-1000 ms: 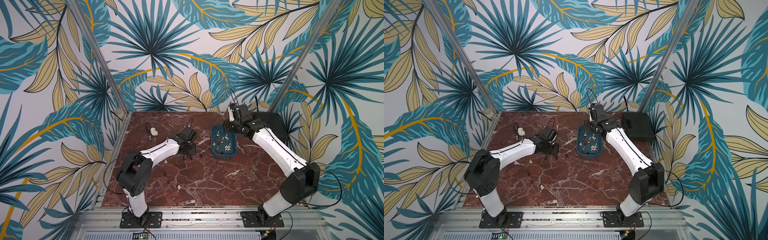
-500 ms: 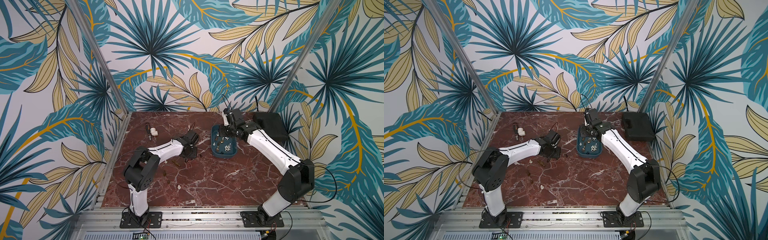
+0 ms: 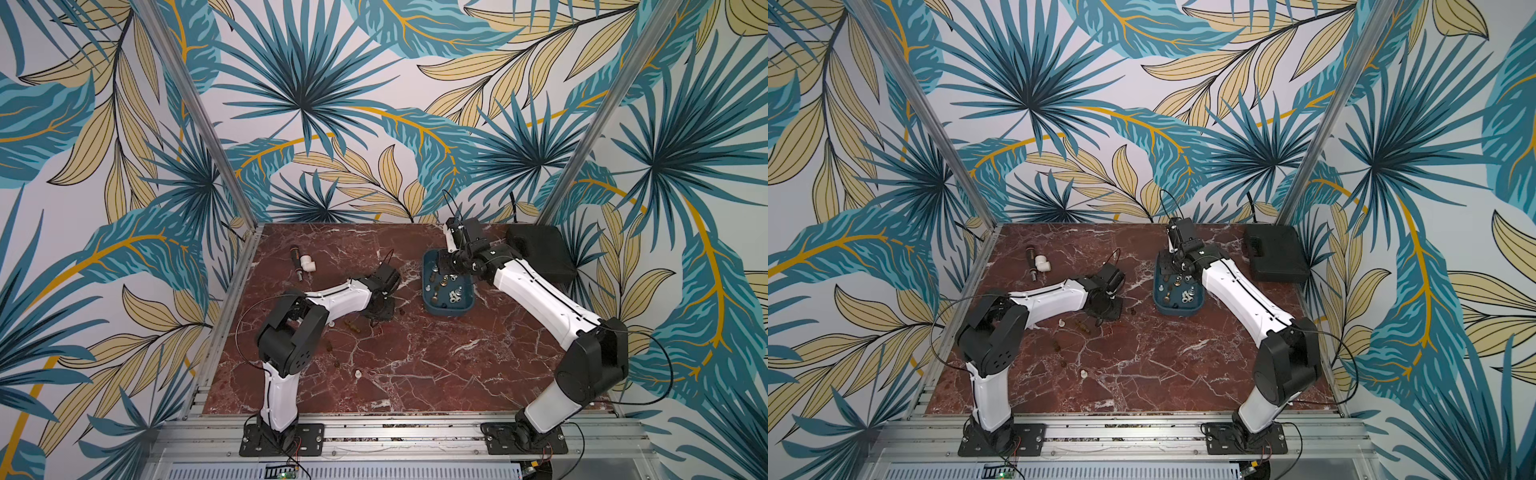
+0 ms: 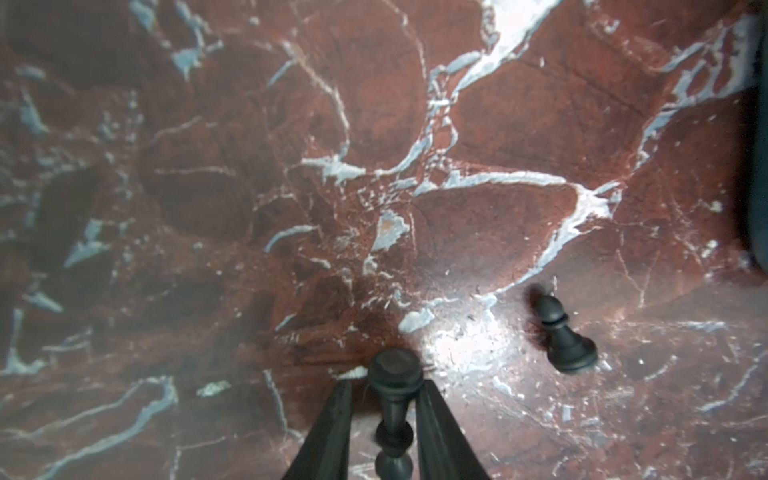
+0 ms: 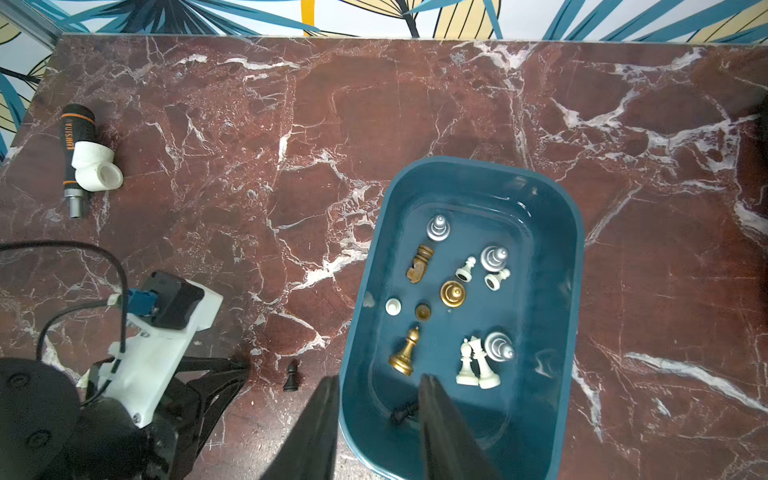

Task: Put the chess pieces into the storage box
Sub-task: Pick up the chess piece at the center of the board, then place the chess piece in the storage box.

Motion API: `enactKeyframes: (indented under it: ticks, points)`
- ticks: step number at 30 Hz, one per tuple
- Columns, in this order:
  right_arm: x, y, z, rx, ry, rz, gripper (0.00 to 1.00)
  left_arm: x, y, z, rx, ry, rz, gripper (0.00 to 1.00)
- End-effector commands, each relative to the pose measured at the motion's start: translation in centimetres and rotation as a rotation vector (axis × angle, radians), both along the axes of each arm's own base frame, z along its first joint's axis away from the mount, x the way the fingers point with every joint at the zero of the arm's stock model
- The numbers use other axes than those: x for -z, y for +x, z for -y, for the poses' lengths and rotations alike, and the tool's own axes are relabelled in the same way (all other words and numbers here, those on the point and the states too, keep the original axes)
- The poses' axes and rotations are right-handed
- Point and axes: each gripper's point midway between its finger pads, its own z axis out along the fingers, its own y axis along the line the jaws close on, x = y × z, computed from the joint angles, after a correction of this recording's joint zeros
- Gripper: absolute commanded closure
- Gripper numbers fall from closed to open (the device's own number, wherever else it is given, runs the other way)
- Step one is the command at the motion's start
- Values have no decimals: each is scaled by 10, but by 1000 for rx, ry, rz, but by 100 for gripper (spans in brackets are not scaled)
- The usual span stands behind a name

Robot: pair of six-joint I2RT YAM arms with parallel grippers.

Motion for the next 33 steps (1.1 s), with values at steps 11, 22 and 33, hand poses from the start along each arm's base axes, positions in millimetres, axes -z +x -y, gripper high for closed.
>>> enactKeyframes:
  ticks: [11, 22, 33]
  points:
    - [-12, -4, 6, 11, -13, 41, 63, -23, 13, -10, 93, 130, 46, 93]
    - [-42, -12, 30, 70, -40, 150, 63, -137, 43, 65, 210, -150, 277, 92]
    - [-74, -33, 69, 171, -43, 292, 62, -140, 50, 165, 402, -261, 321, 91]
